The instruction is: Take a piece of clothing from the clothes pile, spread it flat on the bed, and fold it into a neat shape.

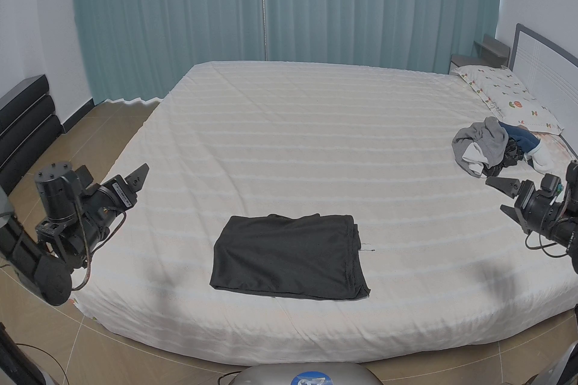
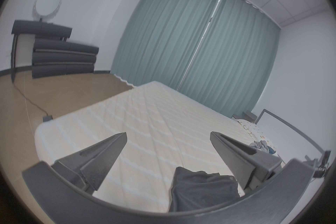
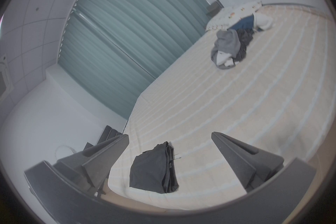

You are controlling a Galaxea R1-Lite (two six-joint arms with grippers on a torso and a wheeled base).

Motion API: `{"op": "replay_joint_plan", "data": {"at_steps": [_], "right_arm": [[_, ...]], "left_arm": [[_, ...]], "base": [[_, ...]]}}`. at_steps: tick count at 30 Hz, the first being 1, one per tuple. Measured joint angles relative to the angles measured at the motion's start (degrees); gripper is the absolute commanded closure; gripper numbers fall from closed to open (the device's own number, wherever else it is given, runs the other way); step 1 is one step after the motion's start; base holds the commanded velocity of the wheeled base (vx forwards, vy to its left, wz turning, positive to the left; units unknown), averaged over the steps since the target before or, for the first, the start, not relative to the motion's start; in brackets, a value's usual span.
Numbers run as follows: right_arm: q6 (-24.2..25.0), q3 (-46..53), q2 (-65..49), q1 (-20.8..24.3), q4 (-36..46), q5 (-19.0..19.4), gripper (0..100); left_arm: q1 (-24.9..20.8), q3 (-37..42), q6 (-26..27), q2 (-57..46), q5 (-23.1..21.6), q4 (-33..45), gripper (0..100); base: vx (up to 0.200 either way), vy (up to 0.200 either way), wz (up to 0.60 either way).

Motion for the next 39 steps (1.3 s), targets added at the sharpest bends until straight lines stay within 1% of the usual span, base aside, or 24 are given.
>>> {"op": "replay_joint_plan", "data": {"at_steps": [6, 9, 11, 15, 22, 25, 27, 29, 31, 33, 34, 36, 39], "right_arm": [[-5.8, -0.6, -17.1, 0.0, 14.4, -0.1, 0], [-9.2, -0.9, -26.6, 0.3, 21.5, -0.2, 0], [-10.4, -1.0, -30.5, 0.5, 24.2, -0.2, 0], [-13.3, -1.2, -39.9, 1.7, 31.3, -0.3, 0], [-18.7, -1.2, -55.4, 4.2, 45.8, -0.6, 0], [-21.5, -0.8, -62.6, 5.3, 52.8, -1.9, 0], [-23.4, -0.4, -67.4, 6.0, 57.4, -3.9, 0], [-26.0, 0.3, -72.2, 6.8, 61.7, -7.2, 0], [-29.2, 1.6, -77.4, 7.5, 65.9, -11.7, 0], [-31.8, 3.0, -81.8, 8.2, 68.3, -16.4, 0], [-33.0, 4.1, -83.8, 8.5, 68.9, -18.4, 0], [-34.8, 6.7, -86.7, 9.0, 68.7, -20.6, 0], [-37.3, 11.6, -89.6, 9.6, 64.3, -21.9, 0]], "left_arm": [[0.3, 4.6, 7.9, -11.8, 0.2, 1.8, 0], [0.4, 6.9, 12.1, -20.3, 0.2, 6.2, 0], [0.4, 7.7, 13.6, -24.2, 0.2, 8.9, 0], [0.5, 8.5, 16.9, -35.3, 0.2, 19.7, 0], [0.5, 7.0, 21.1, -55.2, 0.2, 44.6, 0], [0.5, 6.3, 22.4, -63.8, 0.1, 55.2, 0], [0.5, 6.0, 23.3, -69.4, 0.1, 62.1, 0], [0.5, 5.8, 23.9, -75.0, 0.2, 68.4, 0], [0.6, 5.7, 24.4, -80.8, 0.4, 74.6, 0], [1.3, 5.4, 24.8, -85.7, 0.4, 78.7, 0], [2.0, 5.3, 25.1, -87.9, 0.4, 80.1, 0], [3.4, 4.9, 25.5, -91.3, 0.5, 81.5, 0], [5.0, 4.8, 25.6, -94.7, 0.5, 82.5, 0]], "base": [[0.0, 0.0, 0.0], [0.0, 0.0, 0.0], [0.0, 0.0, 0.0], [0.0, 0.0, 0.0], [0.0, 0.0, 0.0], [0.0, 0.0, 0.0], [0.0, 0.0, 0.0], [0.0, 0.0, 0.0], [0.0, 0.0, 0.0], [0.0, 0.0, 0.0], [0.0, 0.0, 0.0], [0.0, 0.0, 0.0], [0.0, 0.0, 0.0]]}}
